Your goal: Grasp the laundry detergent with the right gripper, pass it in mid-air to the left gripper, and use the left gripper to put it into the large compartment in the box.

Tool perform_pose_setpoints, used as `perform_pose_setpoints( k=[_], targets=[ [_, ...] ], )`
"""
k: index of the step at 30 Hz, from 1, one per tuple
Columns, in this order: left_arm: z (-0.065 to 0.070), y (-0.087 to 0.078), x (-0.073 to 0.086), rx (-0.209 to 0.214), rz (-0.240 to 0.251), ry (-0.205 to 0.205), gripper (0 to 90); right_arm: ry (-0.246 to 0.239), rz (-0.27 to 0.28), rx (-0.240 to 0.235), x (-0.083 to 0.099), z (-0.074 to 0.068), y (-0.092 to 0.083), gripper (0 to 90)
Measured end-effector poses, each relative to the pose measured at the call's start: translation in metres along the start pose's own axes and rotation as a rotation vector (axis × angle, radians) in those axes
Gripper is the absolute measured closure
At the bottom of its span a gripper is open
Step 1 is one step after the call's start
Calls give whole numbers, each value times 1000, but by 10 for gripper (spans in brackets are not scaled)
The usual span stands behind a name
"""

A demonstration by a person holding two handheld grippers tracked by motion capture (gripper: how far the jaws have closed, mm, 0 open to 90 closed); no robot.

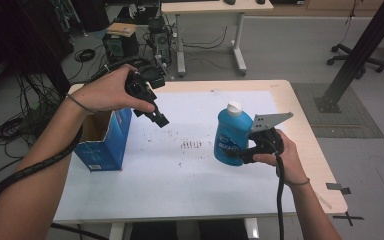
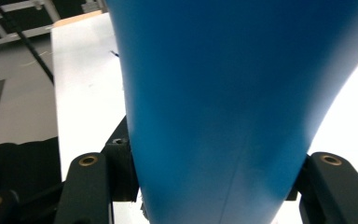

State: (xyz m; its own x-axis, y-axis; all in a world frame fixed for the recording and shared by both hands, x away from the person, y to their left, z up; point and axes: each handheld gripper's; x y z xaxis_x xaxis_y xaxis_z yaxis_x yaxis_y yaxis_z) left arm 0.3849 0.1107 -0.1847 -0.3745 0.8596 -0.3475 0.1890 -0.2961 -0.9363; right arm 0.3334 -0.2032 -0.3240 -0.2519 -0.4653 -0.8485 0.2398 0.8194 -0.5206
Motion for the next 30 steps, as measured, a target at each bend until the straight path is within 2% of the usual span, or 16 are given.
perform_pose_setpoints(
  k=[1,3,4,5,7,8,9,10,16,17,21,22,23,24,25,30],
  targets=[
    [1,-1,0,0,2,5,38,-20,-3,-24,-5,1,0,420],
    [9,-4,-3,11,9,31,38,-33,-1,-35,-9,1,0,420],
    [9,-4,-3,11,9,31,38,-33,-1,-35,-9,1,0,420],
    [9,-4,-3,11,9,31,38,-59,-18,-64,-16,1,2,420],
    [11,-6,-4,8,8,41,38,-59,-18,-64,-16,1,2,420],
    [18,-8,-7,9,0,65,38,-69,-20,-77,-20,1,3,420],
    [18,-8,-7,9,0,65,38,-69,-20,-77,-20,1,3,420],
    [18,-8,-7,9,0,65,38,-101,-27,-108,-27,1,6,420],
    [30,-10,-14,15,-3,111,38,-120,-30,-132,-32,1,9,420],
    [30,-10,-14,15,-3,111,38,-129,-22,-168,-34,0,11,420],
    [34,-11,-17,24,-3,124,38,-129,-25,-174,-34,0,12,420],
    [40,-10,-20,37,-6,147,38,-141,-33,-193,-36,-2,15,420],
    [40,-10,-20,37,-6,147,41,-141,-33,-193,-36,-2,15,420],
    [40,-10,-20,37,-6,147,41,-155,-40,-219,-39,-4,19,420],
    [45,-10,-24,49,-4,170,41,-155,-40,-219,-39,-4,19,420],
    [50,-9,-28,58,-2,186,40,-172,-36,-253,-45,-8,23,420]
  ],
)
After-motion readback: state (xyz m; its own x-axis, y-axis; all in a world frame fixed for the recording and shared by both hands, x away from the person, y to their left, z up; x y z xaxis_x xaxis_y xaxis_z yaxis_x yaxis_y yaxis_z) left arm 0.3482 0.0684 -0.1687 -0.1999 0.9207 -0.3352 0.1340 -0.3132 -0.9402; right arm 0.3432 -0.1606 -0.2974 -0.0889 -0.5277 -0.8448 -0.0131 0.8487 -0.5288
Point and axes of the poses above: each handheld gripper's, and its own axes: y roughly forward along the jaws, x roughly out of its underside, z roughly to its right, and after that the axes turned 3 degrees about -x, right-handed
